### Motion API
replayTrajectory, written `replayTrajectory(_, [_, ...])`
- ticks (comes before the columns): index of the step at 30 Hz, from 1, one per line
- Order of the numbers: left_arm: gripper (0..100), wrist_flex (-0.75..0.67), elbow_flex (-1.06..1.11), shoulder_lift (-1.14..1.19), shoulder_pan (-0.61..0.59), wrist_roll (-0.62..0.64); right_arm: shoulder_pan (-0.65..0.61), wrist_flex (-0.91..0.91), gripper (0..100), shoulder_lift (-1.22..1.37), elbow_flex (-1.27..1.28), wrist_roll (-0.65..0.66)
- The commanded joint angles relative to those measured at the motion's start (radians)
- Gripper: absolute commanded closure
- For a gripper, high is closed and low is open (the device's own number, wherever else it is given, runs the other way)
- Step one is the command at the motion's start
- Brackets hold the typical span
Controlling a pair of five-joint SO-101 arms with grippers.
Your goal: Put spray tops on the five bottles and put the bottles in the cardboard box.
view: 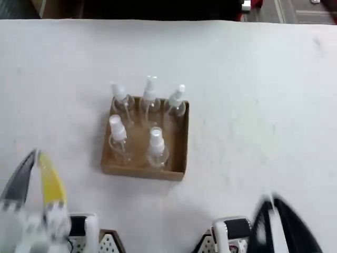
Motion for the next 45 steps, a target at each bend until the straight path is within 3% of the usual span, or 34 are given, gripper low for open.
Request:
replayTrajectory(1, [98,-0.204,0.292,0.016,-0.079,-0.017,0.004,-0.168,97.7,-0.005,0.330,0.018])
replayTrajectory(9, [97,-0.451,0.681,0.016,-0.248,0.150,0.004,-0.343,97.7,-0.005,0.770,0.018])
replayTrajectory(25, [98,-0.437,1.085,0.019,-0.248,0.169,0.030,-0.677,98.1,-0.001,1.405,0.018])
replayTrajectory(32, [97,-0.270,1.085,0.019,-0.202,0.176,0.171,-0.625,98.1,-0.002,1.402,0.011])
replayTrajectory(37, [97,-0.103,1.085,0.019,-0.117,0.178,0.180,-0.409,97.8,-0.002,1.402,0.012])
replayTrajectory(41, [98,-0.097,1.085,0.019,-0.130,0.180,0.176,-0.226,97.8,-0.002,1.402,0.015])
replayTrajectory(45, [97,-0.097,1.085,0.019,-0.140,0.180,0.182,-0.222,98.1,-0.002,1.402,0.017])
